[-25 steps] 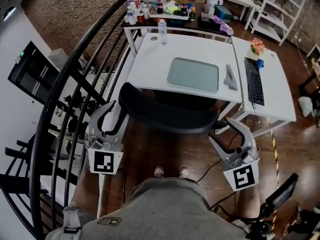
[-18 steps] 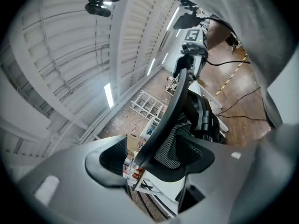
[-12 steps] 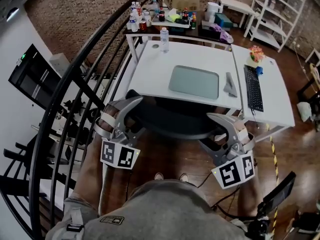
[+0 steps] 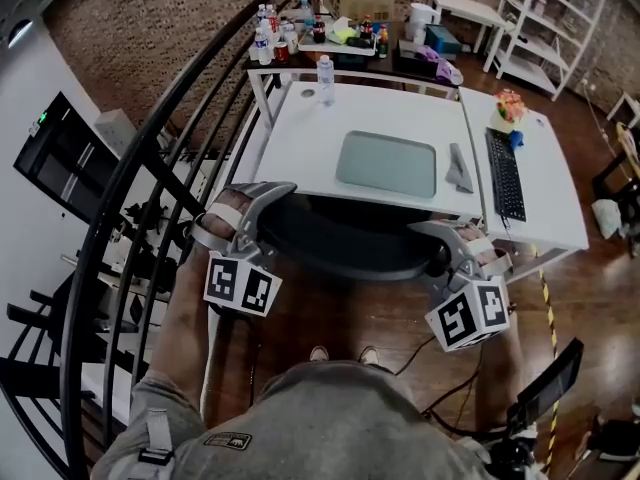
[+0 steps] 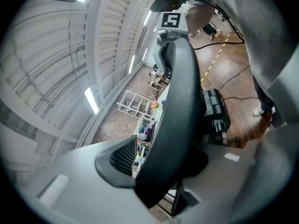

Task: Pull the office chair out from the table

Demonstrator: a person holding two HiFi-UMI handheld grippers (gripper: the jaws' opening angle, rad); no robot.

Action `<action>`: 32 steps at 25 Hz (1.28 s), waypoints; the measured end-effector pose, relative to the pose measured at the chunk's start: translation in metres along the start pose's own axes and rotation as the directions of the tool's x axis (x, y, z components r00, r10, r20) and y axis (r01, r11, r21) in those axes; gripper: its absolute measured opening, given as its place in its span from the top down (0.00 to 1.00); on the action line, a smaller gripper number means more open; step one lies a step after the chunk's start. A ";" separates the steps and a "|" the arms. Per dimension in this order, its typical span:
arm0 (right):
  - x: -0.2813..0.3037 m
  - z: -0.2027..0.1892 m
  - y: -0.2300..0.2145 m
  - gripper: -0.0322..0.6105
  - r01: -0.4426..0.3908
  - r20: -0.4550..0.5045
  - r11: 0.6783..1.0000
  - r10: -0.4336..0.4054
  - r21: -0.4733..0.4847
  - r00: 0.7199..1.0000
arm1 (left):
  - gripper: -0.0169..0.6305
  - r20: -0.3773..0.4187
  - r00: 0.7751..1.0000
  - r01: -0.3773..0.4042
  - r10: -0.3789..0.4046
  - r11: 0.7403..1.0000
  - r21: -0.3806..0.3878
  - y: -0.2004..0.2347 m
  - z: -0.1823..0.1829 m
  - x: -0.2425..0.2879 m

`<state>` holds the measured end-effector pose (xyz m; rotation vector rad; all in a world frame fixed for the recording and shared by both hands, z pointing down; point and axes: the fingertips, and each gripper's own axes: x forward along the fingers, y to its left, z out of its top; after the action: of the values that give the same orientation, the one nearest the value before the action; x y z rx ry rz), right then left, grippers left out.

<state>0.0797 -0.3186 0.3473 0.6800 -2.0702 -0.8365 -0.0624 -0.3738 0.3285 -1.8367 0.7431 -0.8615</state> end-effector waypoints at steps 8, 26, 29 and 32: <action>-0.010 0.003 0.007 0.78 -0.023 -0.046 1.000 0.022 -0.016 0.999 | 0.80 -0.021 1.000 0.003 0.000 0.989 0.151 -0.009 0.007 -0.014; -0.035 0.008 0.034 0.79 -0.051 -0.118 0.996 0.042 -0.077 0.992 | 0.92 -0.034 0.998 0.063 -0.057 0.966 0.249 -0.031 0.028 -0.048; -0.045 0.017 0.041 0.79 -0.059 -0.108 0.996 0.052 -0.060 0.993 | 0.92 -0.031 0.997 0.075 -0.070 0.967 0.242 -0.034 0.034 -0.061; -0.054 0.023 0.050 0.79 -0.059 -0.106 0.997 0.054 -0.049 0.993 | 0.92 -0.028 0.997 0.083 -0.079 0.967 0.243 -0.038 0.039 -0.073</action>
<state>0.0818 -0.2414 0.3492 0.6212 -1.9584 -0.8028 -0.0673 -0.2831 0.3336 -1.6505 0.5493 -0.9780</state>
